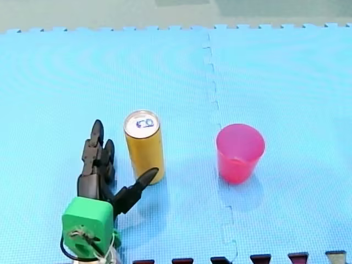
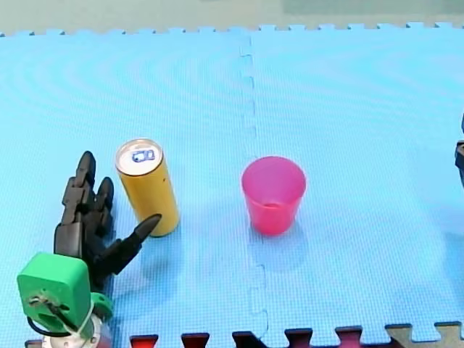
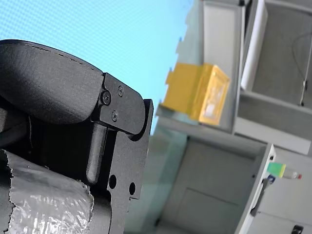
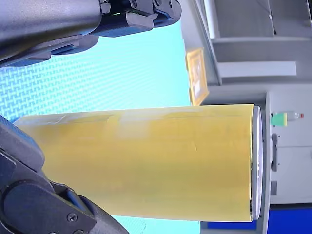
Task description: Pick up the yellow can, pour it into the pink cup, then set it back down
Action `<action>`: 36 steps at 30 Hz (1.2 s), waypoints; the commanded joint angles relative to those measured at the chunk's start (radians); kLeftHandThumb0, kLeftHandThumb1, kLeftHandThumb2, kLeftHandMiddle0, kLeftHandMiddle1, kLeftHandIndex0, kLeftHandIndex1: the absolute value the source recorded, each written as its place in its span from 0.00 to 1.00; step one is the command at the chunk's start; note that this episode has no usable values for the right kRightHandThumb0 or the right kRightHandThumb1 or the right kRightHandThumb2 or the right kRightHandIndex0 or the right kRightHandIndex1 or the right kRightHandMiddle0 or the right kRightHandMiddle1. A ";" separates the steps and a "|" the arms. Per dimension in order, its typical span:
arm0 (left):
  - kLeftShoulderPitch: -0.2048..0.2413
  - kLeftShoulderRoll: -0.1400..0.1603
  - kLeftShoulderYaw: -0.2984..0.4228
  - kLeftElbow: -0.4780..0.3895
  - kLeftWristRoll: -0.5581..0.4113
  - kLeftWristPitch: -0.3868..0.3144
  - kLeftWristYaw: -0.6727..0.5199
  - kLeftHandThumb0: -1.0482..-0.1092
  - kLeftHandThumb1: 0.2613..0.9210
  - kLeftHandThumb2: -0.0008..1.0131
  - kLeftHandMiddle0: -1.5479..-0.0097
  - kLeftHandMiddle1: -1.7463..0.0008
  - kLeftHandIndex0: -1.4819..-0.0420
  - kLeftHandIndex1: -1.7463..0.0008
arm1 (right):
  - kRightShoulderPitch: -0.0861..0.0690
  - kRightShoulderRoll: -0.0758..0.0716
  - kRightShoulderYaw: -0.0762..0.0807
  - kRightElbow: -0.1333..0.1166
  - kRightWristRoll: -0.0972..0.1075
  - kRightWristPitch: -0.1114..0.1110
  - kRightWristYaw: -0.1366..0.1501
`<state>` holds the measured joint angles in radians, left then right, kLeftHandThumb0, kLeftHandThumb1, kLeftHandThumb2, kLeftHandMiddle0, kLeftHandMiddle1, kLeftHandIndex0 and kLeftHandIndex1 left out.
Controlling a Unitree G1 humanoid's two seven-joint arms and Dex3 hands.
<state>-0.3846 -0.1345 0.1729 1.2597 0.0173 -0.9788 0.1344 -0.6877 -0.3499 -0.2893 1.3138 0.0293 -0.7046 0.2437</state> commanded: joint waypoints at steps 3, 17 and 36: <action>-0.003 0.010 -0.014 0.001 0.029 -0.001 0.036 0.47 0.47 0.00 0.91 1.00 0.96 1.00 | -0.005 -0.008 -0.002 -0.001 0.003 -0.004 0.003; -0.026 0.060 -0.110 0.006 0.191 0.036 0.237 0.38 0.48 0.00 0.91 1.00 0.96 1.00 | -0.005 -0.006 -0.002 -0.002 0.001 -0.012 0.007; -0.086 0.071 -0.087 0.006 0.117 0.071 0.143 0.31 0.49 0.00 0.91 1.00 0.95 1.00 | 0.000 -0.011 0.012 -0.002 -0.015 -0.010 -0.030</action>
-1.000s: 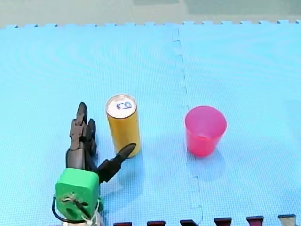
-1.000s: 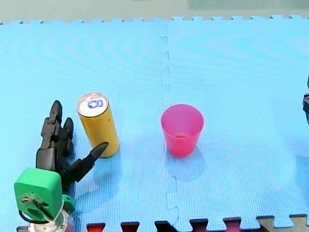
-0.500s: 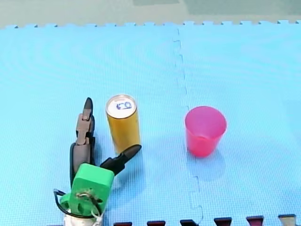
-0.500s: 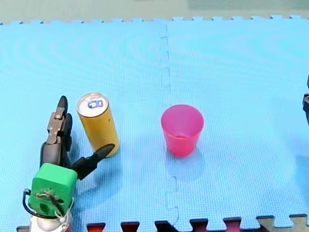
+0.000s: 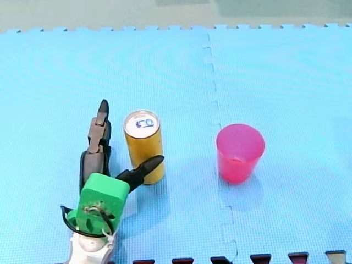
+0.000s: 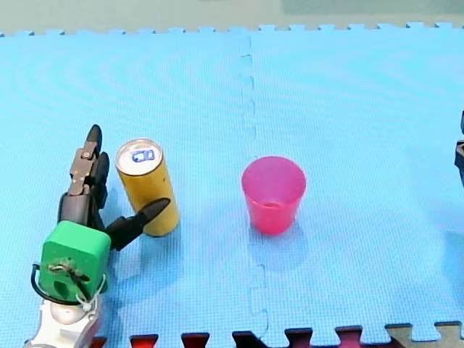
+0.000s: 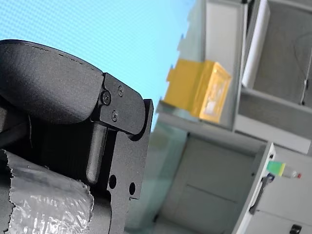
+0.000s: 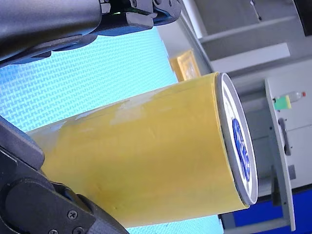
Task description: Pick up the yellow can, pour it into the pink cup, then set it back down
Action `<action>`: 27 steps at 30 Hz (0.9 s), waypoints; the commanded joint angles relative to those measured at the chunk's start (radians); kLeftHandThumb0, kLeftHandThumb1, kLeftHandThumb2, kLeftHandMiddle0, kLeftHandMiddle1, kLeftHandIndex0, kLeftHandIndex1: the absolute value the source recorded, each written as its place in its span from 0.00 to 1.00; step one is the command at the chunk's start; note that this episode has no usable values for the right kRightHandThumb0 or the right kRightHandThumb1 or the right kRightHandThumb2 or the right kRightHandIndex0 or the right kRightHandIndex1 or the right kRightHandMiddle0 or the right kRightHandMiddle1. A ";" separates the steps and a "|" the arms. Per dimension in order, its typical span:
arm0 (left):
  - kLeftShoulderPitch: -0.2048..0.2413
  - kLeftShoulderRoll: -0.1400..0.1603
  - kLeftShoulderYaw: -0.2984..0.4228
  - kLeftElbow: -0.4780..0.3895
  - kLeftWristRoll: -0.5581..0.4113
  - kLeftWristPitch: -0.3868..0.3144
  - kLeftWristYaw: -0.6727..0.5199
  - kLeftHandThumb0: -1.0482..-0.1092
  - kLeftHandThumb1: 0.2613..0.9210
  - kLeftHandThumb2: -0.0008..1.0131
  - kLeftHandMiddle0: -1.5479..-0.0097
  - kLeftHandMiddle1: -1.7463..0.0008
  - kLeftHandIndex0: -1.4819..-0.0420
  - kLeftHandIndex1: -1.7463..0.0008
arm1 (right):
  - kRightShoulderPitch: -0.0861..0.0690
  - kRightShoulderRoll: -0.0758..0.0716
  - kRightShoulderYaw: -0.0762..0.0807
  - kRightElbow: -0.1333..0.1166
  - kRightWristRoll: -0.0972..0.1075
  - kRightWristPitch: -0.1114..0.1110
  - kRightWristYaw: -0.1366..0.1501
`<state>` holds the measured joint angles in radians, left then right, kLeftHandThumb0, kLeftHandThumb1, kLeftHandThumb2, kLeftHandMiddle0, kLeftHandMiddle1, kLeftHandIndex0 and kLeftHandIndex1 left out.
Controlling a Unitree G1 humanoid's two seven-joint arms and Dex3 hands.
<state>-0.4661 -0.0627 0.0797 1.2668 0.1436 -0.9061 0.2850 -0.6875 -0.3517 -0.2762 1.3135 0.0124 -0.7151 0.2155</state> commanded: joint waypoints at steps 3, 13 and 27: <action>-0.003 -0.005 0.013 -0.003 -0.025 -0.005 -0.027 0.31 0.49 0.00 0.91 1.00 0.95 1.00 | -0.001 -0.011 -0.001 -0.002 0.001 0.000 -0.003; 0.002 -0.014 0.030 -0.011 -0.062 -0.006 -0.084 0.32 0.49 0.00 0.90 1.00 0.95 1.00 | -0.001 -0.017 0.001 -0.003 0.001 -0.003 0.006; 0.006 0.009 0.033 -0.053 -0.117 0.122 -0.282 0.31 0.51 0.01 0.88 0.99 0.94 1.00 | -0.002 -0.020 0.004 -0.003 -0.001 -0.001 0.005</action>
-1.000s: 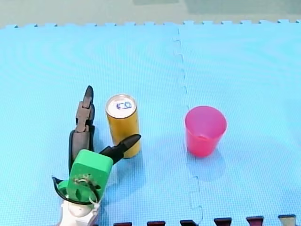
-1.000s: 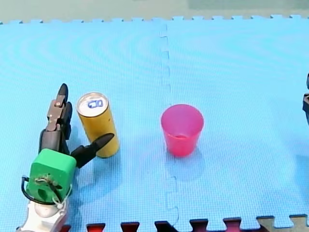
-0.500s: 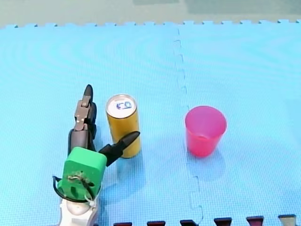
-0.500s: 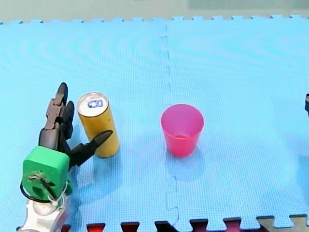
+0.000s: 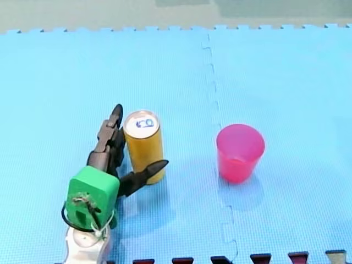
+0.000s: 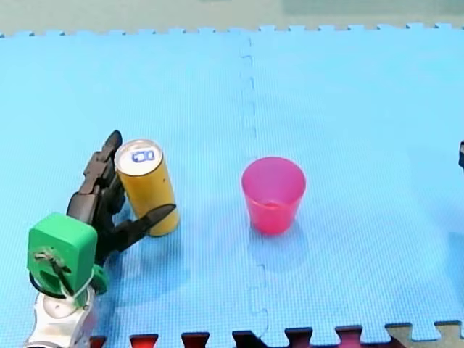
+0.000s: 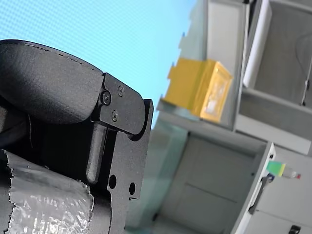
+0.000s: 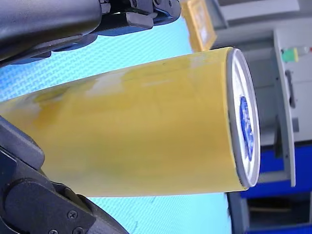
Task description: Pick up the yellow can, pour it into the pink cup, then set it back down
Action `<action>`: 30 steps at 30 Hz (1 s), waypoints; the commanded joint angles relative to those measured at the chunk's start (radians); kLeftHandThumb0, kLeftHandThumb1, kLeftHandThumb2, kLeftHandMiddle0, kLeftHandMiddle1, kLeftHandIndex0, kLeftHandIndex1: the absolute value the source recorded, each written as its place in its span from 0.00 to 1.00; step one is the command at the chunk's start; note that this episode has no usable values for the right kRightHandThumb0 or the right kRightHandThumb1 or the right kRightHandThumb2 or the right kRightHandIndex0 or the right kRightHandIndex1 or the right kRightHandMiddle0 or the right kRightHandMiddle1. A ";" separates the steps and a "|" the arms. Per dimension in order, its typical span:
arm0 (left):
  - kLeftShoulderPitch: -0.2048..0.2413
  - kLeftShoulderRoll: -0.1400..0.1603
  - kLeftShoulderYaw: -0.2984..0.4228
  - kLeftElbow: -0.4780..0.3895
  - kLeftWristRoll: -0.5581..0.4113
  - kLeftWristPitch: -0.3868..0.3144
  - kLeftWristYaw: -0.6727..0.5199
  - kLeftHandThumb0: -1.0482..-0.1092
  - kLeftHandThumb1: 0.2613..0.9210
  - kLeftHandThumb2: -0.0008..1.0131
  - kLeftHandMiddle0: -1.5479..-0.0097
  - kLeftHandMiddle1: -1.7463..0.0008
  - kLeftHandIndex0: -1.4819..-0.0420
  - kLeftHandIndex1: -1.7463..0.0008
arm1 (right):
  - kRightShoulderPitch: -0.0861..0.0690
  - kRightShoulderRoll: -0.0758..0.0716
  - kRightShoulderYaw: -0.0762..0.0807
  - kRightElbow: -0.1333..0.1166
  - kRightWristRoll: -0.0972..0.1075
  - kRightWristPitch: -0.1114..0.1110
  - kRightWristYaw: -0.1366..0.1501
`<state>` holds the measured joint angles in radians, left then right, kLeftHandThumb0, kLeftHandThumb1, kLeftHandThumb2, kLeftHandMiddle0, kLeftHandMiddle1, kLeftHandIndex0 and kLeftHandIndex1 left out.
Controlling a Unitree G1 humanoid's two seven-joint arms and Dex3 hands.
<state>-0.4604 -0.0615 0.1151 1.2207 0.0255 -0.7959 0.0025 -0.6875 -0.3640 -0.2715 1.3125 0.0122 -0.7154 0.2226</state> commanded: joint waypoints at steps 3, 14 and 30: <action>0.000 0.018 -0.015 -0.015 0.019 0.036 0.014 0.29 0.52 0.01 0.87 0.99 0.94 1.00 | -0.002 -0.008 0.002 -0.003 -0.002 -0.002 -0.005; 0.006 0.032 -0.027 -0.051 0.016 0.077 0.003 0.25 0.55 0.01 0.86 0.99 0.93 1.00 | 0.000 -0.010 0.008 -0.005 -0.005 -0.004 -0.012; -0.005 0.040 -0.022 -0.060 -0.003 0.099 -0.023 0.22 0.57 0.00 0.84 0.99 0.92 1.00 | 0.000 -0.011 0.008 -0.003 -0.004 -0.003 -0.012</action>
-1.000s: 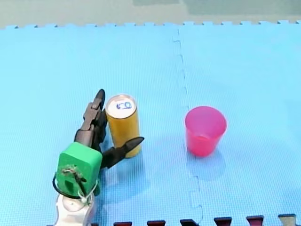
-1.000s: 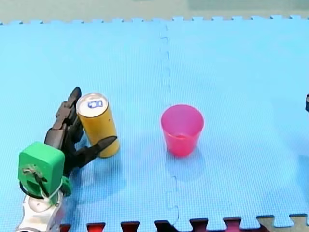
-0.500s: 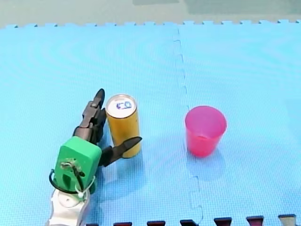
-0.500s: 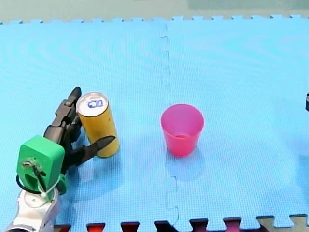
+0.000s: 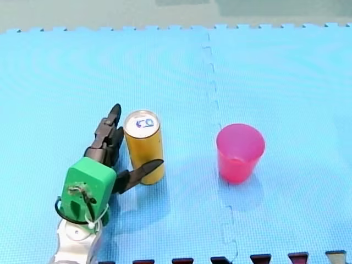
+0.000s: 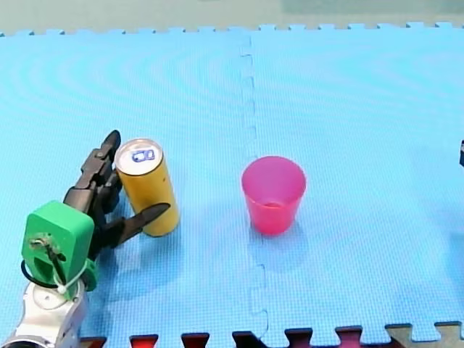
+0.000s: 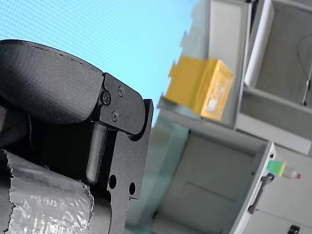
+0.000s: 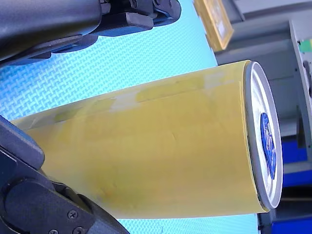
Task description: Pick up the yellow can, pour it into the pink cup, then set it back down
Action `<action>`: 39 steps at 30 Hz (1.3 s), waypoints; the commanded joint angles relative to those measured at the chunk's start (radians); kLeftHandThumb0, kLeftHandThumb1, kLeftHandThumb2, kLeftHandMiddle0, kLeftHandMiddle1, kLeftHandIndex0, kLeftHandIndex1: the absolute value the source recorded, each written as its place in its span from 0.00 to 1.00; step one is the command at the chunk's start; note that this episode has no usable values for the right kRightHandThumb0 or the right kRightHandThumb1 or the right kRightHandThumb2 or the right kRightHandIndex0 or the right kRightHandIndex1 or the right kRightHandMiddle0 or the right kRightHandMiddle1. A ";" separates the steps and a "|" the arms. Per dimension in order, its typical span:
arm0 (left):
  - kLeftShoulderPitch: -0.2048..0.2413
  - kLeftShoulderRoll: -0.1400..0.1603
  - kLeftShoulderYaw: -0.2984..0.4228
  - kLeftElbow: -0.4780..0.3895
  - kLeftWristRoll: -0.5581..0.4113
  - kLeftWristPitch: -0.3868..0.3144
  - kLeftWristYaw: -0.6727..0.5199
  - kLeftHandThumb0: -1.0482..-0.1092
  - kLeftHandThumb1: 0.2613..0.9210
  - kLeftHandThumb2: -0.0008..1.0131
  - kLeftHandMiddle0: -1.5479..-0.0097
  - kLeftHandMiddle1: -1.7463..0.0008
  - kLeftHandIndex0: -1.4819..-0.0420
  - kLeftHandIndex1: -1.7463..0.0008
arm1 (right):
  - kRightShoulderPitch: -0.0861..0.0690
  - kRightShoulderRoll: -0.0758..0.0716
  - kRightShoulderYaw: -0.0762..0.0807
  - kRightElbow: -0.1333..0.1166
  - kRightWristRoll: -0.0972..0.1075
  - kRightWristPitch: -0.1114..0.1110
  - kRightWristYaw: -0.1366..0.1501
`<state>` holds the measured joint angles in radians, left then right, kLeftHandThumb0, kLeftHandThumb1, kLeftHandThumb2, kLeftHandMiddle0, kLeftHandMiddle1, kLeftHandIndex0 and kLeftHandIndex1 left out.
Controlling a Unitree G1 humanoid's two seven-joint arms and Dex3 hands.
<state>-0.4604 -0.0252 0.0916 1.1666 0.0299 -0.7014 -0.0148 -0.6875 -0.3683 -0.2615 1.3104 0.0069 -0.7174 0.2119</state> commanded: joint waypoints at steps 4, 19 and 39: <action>-0.005 0.001 0.007 -0.011 -0.021 0.009 -0.038 0.22 0.57 0.00 0.84 0.99 0.92 1.00 | 0.000 -0.007 -0.003 -0.002 0.003 -0.001 0.001; -0.007 -0.016 0.046 -0.019 -0.107 0.027 -0.186 0.27 0.58 0.00 0.84 1.00 0.92 1.00 | -0.004 -0.007 0.003 -0.002 -0.006 0.001 -0.010; -0.018 0.009 0.052 -0.015 -0.119 0.036 -0.276 0.27 0.61 0.01 0.84 1.00 0.92 1.00 | -0.010 -0.011 0.003 -0.002 -0.012 -0.005 -0.008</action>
<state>-0.4720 -0.0221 0.1442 1.1481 -0.0923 -0.6665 -0.2882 -0.6934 -0.3748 -0.2580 1.3101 -0.0074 -0.7189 0.2077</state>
